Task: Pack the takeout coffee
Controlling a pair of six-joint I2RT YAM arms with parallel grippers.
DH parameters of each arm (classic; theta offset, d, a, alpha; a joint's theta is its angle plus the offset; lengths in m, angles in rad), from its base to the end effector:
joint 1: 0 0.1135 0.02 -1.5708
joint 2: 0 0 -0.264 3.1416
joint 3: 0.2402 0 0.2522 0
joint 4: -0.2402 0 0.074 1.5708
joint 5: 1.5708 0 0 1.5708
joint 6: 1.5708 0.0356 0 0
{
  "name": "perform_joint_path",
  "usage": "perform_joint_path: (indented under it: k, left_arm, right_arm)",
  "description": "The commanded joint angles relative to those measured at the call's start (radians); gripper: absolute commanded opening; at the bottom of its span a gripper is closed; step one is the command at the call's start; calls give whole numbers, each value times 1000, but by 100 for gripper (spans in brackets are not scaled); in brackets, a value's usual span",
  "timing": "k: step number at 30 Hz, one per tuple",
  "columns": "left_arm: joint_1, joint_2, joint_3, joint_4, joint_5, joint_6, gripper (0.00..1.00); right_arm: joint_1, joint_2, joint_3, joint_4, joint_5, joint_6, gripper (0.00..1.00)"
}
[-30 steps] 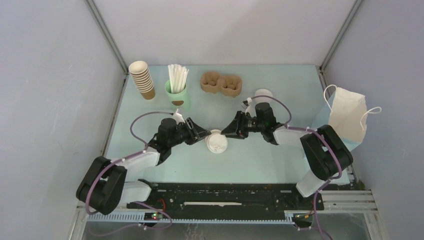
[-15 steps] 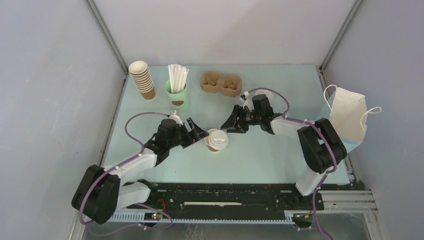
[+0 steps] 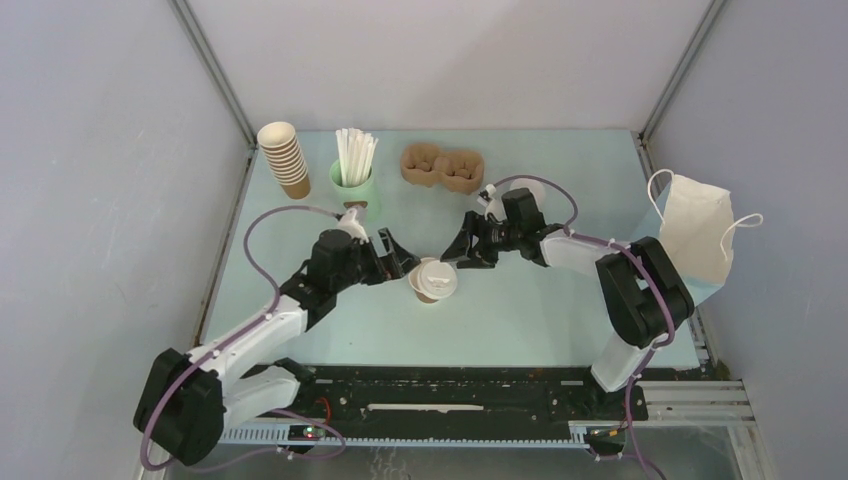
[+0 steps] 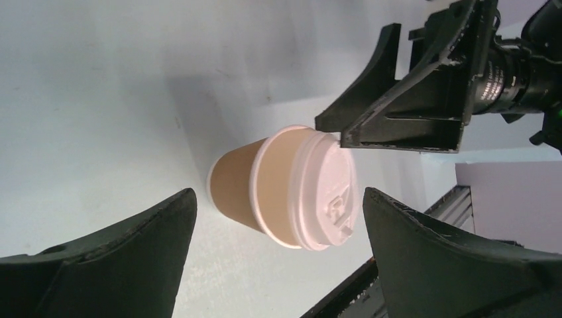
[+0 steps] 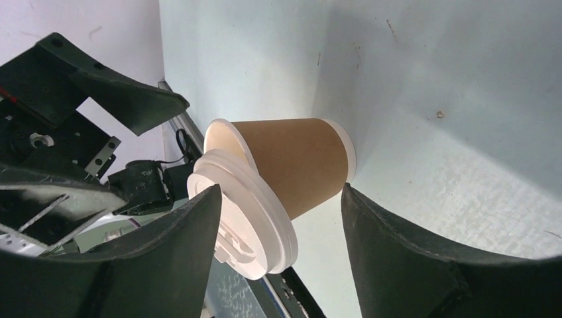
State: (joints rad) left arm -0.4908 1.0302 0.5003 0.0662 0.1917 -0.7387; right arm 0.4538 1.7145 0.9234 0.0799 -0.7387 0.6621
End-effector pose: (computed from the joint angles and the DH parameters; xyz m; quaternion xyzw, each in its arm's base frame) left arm 0.1937 -0.1112 0.2191 -0.0548 0.8465 -0.3683 0.3805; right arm 0.3029 0.1744 0.1773 -0.0615 0.8588 0.4841 0.1559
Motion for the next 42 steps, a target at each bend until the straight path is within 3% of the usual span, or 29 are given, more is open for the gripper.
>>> perform_joint_path:
  k: [1,9,19,27,42]
  left_arm:
    - [-44,81,112,-35,51,90,100]
    - [-72,167,159,-59,52,113,98]
    - [-79,188,172,-98,23,107,81]
    - [-80,171,152,-94,-16,79,69]
    - [-80,141,124,-27,5,40,66]
  right_arm:
    - [-3,-67,38,-45,21,-54,77]
    - [-13,-93,37,-75,13,-79,81]
    - [-7,-151,34,-189,-9,-133,82]
    - [25,-205,-45,-173,-8,-128,82]
    - [86,-191,-30,-119,73,-71,56]
